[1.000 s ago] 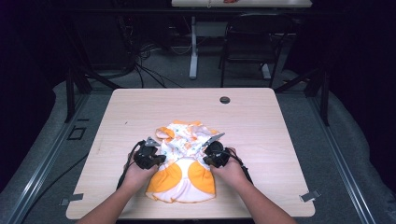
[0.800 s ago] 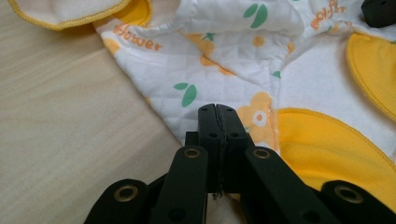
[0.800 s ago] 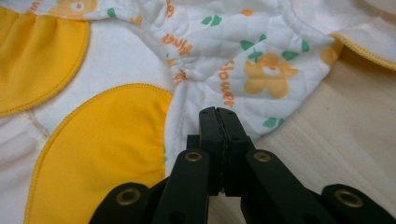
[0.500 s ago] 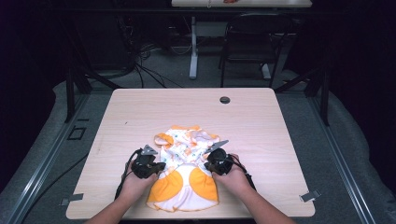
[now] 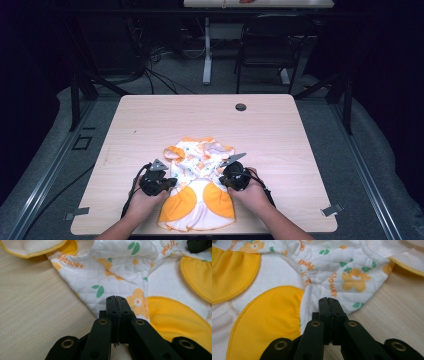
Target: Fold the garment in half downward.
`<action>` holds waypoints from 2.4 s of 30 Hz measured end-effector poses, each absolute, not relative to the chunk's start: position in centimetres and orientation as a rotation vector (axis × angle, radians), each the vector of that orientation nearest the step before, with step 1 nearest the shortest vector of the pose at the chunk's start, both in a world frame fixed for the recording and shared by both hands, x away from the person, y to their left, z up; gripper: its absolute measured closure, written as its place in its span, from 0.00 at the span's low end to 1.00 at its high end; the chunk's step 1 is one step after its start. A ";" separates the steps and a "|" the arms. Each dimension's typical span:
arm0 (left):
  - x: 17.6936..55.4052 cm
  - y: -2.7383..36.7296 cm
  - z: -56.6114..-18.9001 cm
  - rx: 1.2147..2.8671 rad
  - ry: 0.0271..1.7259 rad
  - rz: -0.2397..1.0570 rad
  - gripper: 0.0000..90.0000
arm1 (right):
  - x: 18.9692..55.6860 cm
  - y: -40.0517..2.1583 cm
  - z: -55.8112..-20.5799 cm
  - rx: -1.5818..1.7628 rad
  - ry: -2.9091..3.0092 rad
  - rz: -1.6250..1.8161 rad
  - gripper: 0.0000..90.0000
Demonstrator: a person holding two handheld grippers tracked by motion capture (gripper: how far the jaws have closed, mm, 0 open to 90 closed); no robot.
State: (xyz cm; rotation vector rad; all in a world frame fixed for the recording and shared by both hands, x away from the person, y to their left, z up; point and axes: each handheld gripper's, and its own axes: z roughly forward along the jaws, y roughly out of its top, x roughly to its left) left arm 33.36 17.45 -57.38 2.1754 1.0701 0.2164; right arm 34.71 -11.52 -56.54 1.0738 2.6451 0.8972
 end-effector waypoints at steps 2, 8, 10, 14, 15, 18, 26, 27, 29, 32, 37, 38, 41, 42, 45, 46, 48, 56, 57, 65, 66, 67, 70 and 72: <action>33.3 17.4 -57.3 2.180 1.067 0.212 1.00 | 34.7 -11.5 -56.5 1.067 2.649 0.900 1.00; 34.5 17.6 -56.5 2.217 0.992 0.179 1.00 | 35.1 -11.6 -56.2 1.036 2.693 0.913 0.94; 35.2 17.8 -55.7 2.219 0.970 0.175 1.00 | 35.4 -11.6 -55.6 0.999 2.693 0.904 0.94; 37.0 18.0 -54.4 2.224 0.940 0.202 0.96 | 36.7 -11.5 -54.3 0.971 2.668 0.909 0.94; 37.6 18.1 -54.1 2.226 0.941 0.210 0.96 | 37.0 -11.5 -54.0 0.973 2.670 0.901 0.94; 38.9 18.1 -53.4 2.207 0.954 0.226 0.94 | 38.3 -11.4 -53.2 1.001 2.637 0.926 0.94; 41.9 17.6 -52.3 2.197 0.945 0.248 0.90 | 41.6 -10.9 -52.0 0.996 2.595 0.923 0.93; 42.5 17.4 -52.2 2.200 0.948 0.257 0.89 | 42.6 -10.8 -51.9 1.010 2.588 0.919 0.92; 43.4 17.3 -52.2 2.195 0.961 0.256 0.88 | 43.2 -10.7 -51.8 1.015 2.578 0.922 0.92; 44.3 16.9 -52.4 2.199 0.966 0.268 0.87 | 44.3 -10.6 -51.6 1.046 2.540 0.962 0.91; 44.9 16.6 -52.9 2.212 0.964 0.276 0.87 | 46.1 -10.3 -51.4 1.081 2.511 0.939 0.92; 45.0 16.5 -53.0 2.223 0.966 0.277 0.87 | 46.4 -10.1 -51.4 1.076 2.504 0.924 0.92; 45.1 16.5 -53.2 2.239 0.972 0.283 0.87 | 47.2 -9.9 -51.5 1.089 2.494 0.917 0.92; 45.1 16.6 -53.3 2.242 0.979 0.283 0.86 | 47.5 -9.8 -51.7 1.107 2.490 0.917 0.90; 45.1 16.7 -53.5 2.230 0.987 0.292 0.86 | 47.9 -9.7 -52.2 1.117 2.485 0.905 0.89; 45.0 16.7 -53.7 2.236 0.989 0.280 0.86 | 48.2 -9.7 -52.9 1.138 2.496 0.892 0.88; 44.9 16.7 -54.1 2.242 0.991 0.279 0.85 | 48.2 -9.7 -53.3 1.152 2.519 0.896 0.88; 44.7 16.5 -55.4 2.263 1.008 0.259 0.86 | 47.0 -8.7 -54.2 1.107 2.611 0.882 0.92; 44.7 16.4 -55.4 2.264 1.013 0.257 0.86 | 47.0 -8.7 -54.2 1.080 2.640 0.850 0.92; 44.7 16.0 -55.7 2.287 1.011 0.262 0.85 | 46.3 -8.5 -55.9 1.057 2.684 0.808 0.92; 44.7 15.9 -55.8 2.291 1.009 0.260 0.85 | 46.3 -8.5 -56.1 1.067 2.667 0.835 0.92; 44.7 15.9 -55.8 2.296 1.008 0.258 0.85 | 46.3 -8.5 -56.1 1.068 2.666 0.837 0.92; 44.7 15.8 -56.0 2.300 1.006 0.262 0.85 | 46.3 -8.5 -55.9 1.041 2.683 0.796 0.91; 44.7 15.7 -56.2 2.301 1.006 0.261 0.85 | 46.4 -8.5 -55.8 1.055 2.680 0.811 0.91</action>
